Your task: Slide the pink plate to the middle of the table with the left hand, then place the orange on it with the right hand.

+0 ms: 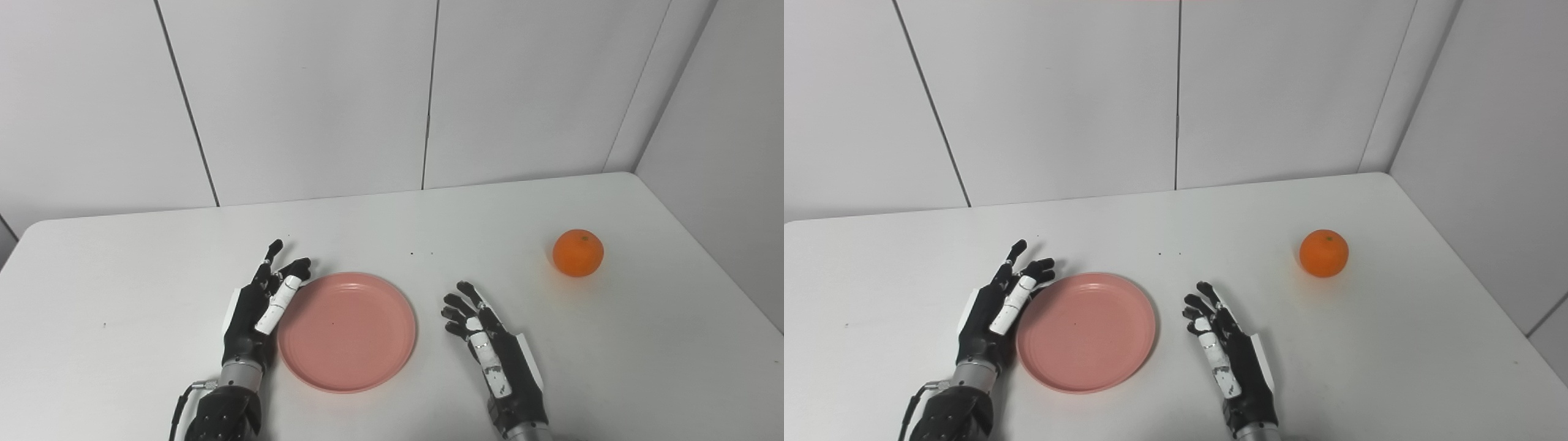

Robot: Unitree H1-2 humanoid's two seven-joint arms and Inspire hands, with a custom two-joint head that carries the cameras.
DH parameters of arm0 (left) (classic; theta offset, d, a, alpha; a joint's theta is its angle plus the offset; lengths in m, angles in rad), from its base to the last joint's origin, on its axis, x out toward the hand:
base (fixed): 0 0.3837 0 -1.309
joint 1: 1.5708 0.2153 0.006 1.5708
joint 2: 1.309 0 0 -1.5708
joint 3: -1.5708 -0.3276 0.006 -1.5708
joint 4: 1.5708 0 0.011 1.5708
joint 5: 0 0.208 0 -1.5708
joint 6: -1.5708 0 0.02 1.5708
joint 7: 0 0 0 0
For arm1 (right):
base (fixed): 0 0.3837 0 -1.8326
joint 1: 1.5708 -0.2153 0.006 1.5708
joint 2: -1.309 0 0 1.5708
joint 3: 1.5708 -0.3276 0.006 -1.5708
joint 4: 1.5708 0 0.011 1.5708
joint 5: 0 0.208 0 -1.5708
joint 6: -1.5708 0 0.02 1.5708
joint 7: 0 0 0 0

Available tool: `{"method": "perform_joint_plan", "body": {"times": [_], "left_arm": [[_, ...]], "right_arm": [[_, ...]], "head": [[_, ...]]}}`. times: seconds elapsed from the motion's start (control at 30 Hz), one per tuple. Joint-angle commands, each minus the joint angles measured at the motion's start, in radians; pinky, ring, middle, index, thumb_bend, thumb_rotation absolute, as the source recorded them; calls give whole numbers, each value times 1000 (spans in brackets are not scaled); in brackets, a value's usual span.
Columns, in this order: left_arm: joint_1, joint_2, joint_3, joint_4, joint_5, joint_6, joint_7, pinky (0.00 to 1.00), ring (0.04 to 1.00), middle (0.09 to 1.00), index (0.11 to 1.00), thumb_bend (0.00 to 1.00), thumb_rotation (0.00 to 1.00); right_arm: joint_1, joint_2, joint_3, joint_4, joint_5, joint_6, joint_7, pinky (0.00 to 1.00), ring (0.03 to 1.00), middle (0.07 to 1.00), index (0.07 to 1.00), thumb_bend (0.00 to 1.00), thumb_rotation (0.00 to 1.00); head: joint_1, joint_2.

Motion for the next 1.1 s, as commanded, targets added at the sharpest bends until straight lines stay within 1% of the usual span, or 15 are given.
{"method": "perform_joint_plan", "body": {"times": [0.0,0.13,0.23,0.37,0.5,0.57,0.7,0.83,0.9,0.97,1.07], "left_arm": [[-21,-9,-5,-13,4,-30,2,733,779,763,933,1000,651],[-20,-10,-5,-12,3,-31,3,728,775,763,932,1000,655],[-21,-11,-1,-9,-6,-31,0,733,776,764,933,1000,651],[-28,-5,1,9,-10,-40,-8,736,781,773,939,1000,651],[-37,-3,4,29,-13,-48,-12,738,784,779,939,1000,651],[-40,-2,2,38,-13,-53,-17,739,786,778,941,1000,655],[-41,-6,3,48,-12,-62,-22,743,788,774,938,1000,654],[-41,-8,4,49,-12,-66,-21,737,786,772,935,1000,654],[-40,-8,4,51,-12,-68,-22,734,785,772,935,1000,655],[-40,-8,4,54,-13,-70,-23,737,787,772,939,1000,658],[-41,-10,7,57,-20,-71,-26,745,791,774,938,1000,650]], "right_arm": [[13,19,36,17,20,43,47,828,833,842,891,907,868],[20,20,26,9,31,44,40,836,838,845,881,897,854],[30,38,7,-22,85,79,29,819,834,839,867,886,850],[31,46,1,-70,42,87,-1,813,830,831,854,858,875],[20,39,-2,-86,-34,61,-17,798,821,820,841,830,871],[14,31,-6,-94,-69,49,-20,794,817,823,839,838,883],[6,22,-15,-102,-130,16,-30,749,792,811,825,831,869],[-9,5,-24,-109,-229,-33,-55,709,781,802,812,796,872],[-21,-8,-24,-120,-282,-36,-63,694,778,800,809,789,881],[-39,-27,-25,-134,-333,-34,-70,675,776,806,811,841,905],[-66,-63,-25,-153,-428,-23,-77,678,773,811,815,853,926]], "head": [[1,-1],[-2,-4],[-11,-6],[-25,-12],[-41,-21],[-43,-25],[-43,-28],[-44,-30],[-45,-30],[-44,-31],[-43,-33]]}}
